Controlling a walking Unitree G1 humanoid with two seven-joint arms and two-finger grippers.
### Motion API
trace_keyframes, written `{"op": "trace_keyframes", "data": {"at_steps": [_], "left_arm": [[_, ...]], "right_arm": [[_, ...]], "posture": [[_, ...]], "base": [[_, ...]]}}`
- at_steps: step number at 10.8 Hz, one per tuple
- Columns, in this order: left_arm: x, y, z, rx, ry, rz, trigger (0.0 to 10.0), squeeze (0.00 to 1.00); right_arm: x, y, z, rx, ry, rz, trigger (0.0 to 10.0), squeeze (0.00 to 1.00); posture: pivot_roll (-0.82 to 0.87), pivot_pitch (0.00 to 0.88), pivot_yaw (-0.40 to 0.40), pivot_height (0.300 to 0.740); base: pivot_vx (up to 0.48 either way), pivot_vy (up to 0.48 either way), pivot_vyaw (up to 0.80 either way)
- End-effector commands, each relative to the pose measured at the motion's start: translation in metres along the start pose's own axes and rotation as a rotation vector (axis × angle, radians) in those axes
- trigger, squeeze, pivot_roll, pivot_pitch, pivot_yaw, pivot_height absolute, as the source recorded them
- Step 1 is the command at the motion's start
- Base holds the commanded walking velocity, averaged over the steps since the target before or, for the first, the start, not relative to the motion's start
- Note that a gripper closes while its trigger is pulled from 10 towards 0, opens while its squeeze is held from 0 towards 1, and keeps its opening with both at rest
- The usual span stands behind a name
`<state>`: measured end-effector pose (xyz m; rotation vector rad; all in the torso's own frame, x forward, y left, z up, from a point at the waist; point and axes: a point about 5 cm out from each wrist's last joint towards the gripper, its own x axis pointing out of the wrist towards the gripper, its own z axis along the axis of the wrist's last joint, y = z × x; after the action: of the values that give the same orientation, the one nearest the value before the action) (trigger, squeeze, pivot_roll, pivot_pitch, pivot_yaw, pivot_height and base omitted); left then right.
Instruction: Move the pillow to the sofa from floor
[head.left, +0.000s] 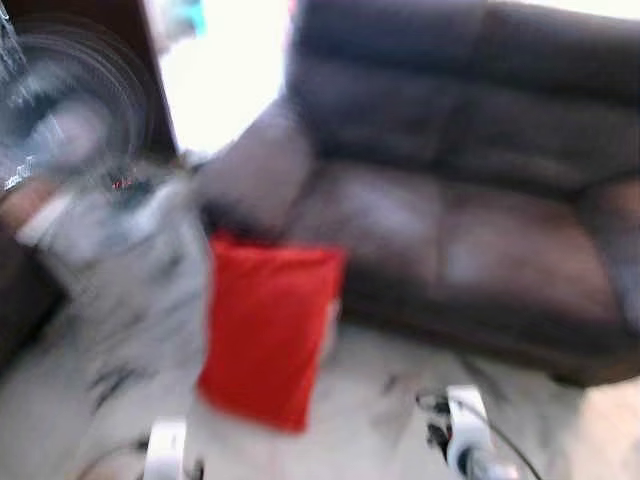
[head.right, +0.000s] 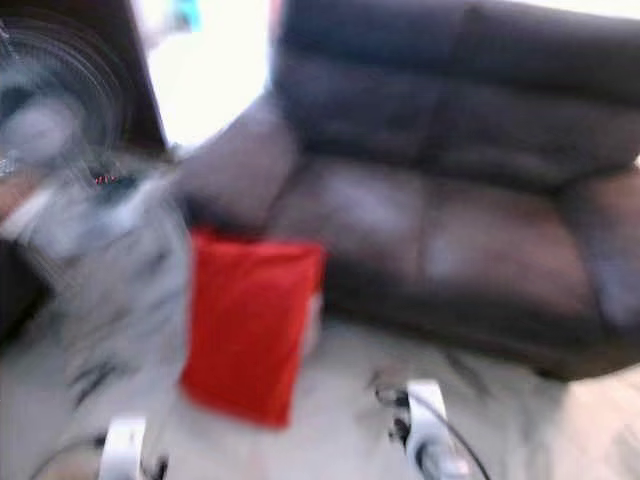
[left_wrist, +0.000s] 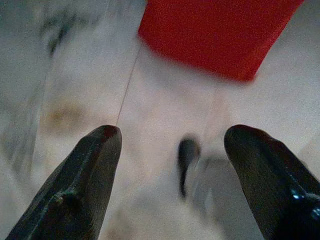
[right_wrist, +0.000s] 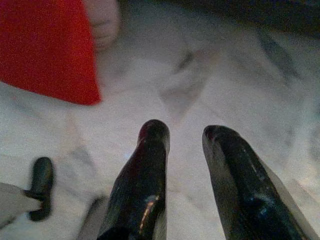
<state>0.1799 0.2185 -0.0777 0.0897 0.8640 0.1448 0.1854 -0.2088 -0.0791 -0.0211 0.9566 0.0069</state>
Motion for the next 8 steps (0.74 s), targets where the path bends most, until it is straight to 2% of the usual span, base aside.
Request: {"op": "trace_keyframes", "data": {"at_steps": [1, 3, 4, 5, 6, 7, 8], "left_arm": [[-0.0021, -0.0100, -0.0091, -0.005, 0.027, -0.024, 10.0, 0.00], [-0.0019, -0.0102, -0.0081, -0.006, 0.024, -0.021, 10.0, 0.00], [-0.0017, -0.0097, -0.0076, -0.006, 0.024, -0.020, 10.0, 0.00], [-0.0016, -0.0092, -0.0071, -0.007, 0.023, -0.019, 10.0, 0.00], [-0.0016, -0.0093, -0.0072, -0.007, 0.023, -0.019, 10.0, 0.00], [-0.0016, -0.0097, -0.0071, -0.007, 0.023, -0.019, 10.0, 0.00], [-0.0016, -0.0100, -0.0073, -0.005, 0.022, -0.020, 10.0, 0.00]], "right_arm": [[-0.0032, -0.0111, -0.0088, -0.021, 0.035, -0.027, 10.0, 0.00], [-0.0034, -0.0112, -0.0091, -0.007, 0.033, -0.024, 10.0, 0.00], [-0.0034, -0.0109, -0.0094, 0.014, 0.031, -0.027, 10.0, 0.00], [-0.0032, -0.0113, -0.0085, -0.027, 0.035, -0.024, 10.0, 0.00], [-0.0032, -0.0111, -0.0084, -0.045, 0.041, -0.016, 10.0, 0.00], [-0.0032, -0.0110, -0.0087, -0.032, 0.040, -0.017, 10.0, 0.00], [-0.0033, -0.0108, -0.0095, 0.000, 0.038, -0.024, 10.0, 0.00]], "posture": [[0.07, 0.056, -0.106, 0.740], [0.07, 0.056, -0.108, 0.740], [0.07, 0.056, -0.108, 0.740], [0.07, 0.056, -0.108, 0.740], [0.07, 0.055, -0.108, 0.740], [0.07, 0.056, -0.108, 0.740], [0.07, 0.056, -0.107, 0.740]], "base": [[0.307, 0.000, 0.42], [0.306, 0.000, 0.54], [0.304, 0.000, 0.00], [0.304, 0.000, 0.00], [0.307, 0.000, 0.80], [0.304, 0.000, 0.80], [0.307, 0.000, 0.00]]}}
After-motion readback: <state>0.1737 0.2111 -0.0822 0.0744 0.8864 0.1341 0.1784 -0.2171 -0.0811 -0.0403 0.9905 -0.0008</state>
